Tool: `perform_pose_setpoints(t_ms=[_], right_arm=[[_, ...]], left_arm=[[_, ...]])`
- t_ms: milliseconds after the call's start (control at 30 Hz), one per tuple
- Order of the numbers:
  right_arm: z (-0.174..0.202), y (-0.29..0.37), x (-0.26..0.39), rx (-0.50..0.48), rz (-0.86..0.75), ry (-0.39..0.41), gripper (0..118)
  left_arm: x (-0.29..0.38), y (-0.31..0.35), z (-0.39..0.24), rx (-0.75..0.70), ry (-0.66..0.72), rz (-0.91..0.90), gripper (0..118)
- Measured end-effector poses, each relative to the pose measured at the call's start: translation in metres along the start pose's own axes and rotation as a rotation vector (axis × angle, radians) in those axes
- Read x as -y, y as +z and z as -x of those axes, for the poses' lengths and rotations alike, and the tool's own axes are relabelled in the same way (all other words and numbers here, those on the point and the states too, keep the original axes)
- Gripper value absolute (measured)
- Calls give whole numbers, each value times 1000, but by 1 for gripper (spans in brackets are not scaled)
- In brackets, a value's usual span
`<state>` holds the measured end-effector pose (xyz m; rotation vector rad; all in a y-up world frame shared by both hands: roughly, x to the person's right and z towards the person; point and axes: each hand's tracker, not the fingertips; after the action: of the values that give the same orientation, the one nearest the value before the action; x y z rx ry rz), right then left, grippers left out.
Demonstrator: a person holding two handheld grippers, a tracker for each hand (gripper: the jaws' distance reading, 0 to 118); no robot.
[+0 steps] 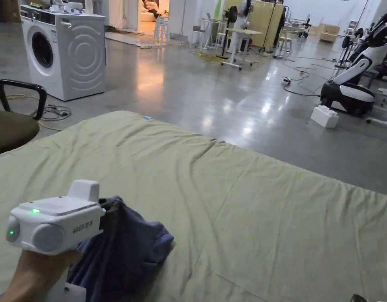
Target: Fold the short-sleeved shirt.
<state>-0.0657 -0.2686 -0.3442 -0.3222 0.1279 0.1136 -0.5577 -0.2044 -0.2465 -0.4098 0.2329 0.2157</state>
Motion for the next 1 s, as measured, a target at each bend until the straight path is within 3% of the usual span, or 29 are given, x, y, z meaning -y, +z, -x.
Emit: perform_pose_setpoints(t_ms=[233, 433, 633, 867, 933, 1000], right_arm=[[-38, 13, -3, 55, -39, -42, 1], [-81, 28, -4, 136, -62, -83, 1], [-120, 43, 4, 209, -65, -106, 1], [-151, 55, 24, 268, -32, -133, 1], [-155, 56, 29, 273, -12, -130, 1], [-156, 60, 33, 273, -2, -124, 1]], left_arm=[[-74, 20, -121, 226, -126, -149, 5], [-83, 22, -232, 432, -169, -157, 5], [-32, -14, -321, 582, -189, -9, 5], [79, -76, -379, 543, -187, 291, 6], [105, -88, -379, 500, -184, 347, 12], [122, -94, -377, 456, -228, 385, 45]])
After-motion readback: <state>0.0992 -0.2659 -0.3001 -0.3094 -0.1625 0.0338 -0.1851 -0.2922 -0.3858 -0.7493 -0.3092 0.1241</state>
